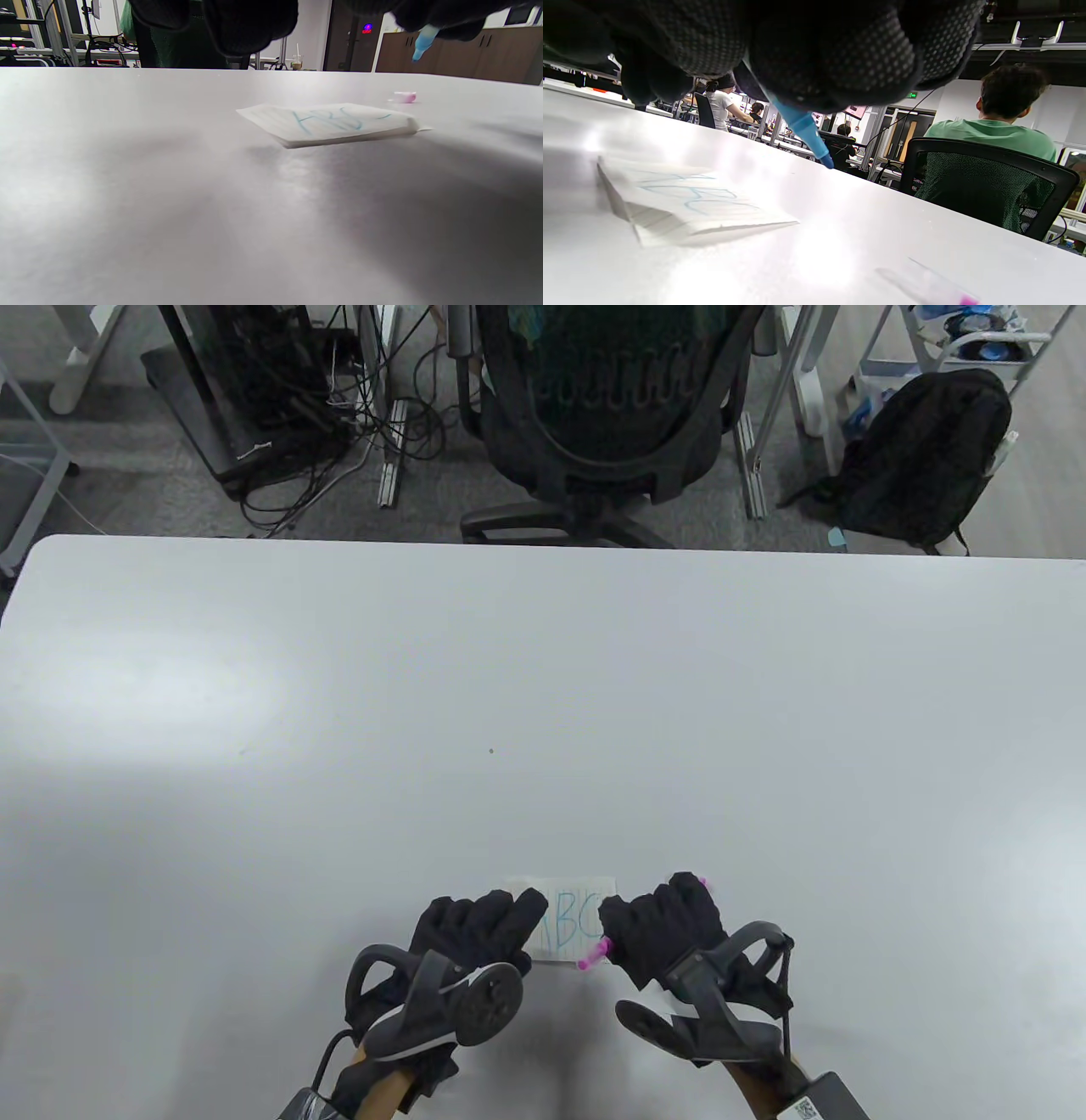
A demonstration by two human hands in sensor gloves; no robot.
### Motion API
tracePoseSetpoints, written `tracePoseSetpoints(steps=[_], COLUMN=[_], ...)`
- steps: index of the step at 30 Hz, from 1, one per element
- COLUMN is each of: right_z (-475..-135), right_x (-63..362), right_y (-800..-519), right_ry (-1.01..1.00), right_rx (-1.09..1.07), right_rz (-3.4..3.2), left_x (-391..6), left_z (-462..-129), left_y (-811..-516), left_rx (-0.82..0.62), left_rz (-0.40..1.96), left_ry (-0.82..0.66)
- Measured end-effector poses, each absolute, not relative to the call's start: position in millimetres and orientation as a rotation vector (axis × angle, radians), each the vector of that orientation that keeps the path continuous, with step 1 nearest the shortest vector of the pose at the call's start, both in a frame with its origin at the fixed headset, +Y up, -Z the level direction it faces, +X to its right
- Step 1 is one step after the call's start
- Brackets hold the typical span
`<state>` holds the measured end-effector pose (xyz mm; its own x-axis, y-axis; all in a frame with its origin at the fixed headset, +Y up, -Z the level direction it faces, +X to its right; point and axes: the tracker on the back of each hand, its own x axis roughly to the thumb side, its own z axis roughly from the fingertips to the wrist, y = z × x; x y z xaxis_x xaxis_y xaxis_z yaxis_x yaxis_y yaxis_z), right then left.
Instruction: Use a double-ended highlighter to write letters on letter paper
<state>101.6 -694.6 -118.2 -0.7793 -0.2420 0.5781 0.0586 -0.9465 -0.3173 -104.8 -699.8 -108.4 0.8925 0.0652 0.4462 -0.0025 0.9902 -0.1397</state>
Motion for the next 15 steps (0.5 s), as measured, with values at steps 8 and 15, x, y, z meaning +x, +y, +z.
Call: tracePoseSetpoints(steps=[8, 15], right_z=[-113.6, -111.1], right_x=[89.0, 79.9], right_y=[-701.8, -707.2], right_ry=[0.386, 0.349], right_rx=[-1.012, -1.046], right_rz=[-2.711, -2.679], left_x=[-94.5, -92.9], left_z=[-98.3, -95.2], left_y=[-694.2, -692.5], left_rx=[-0.109, -0.079], left_rz=[0.060, 0.091], left_ry=[-0.535, -0.552])
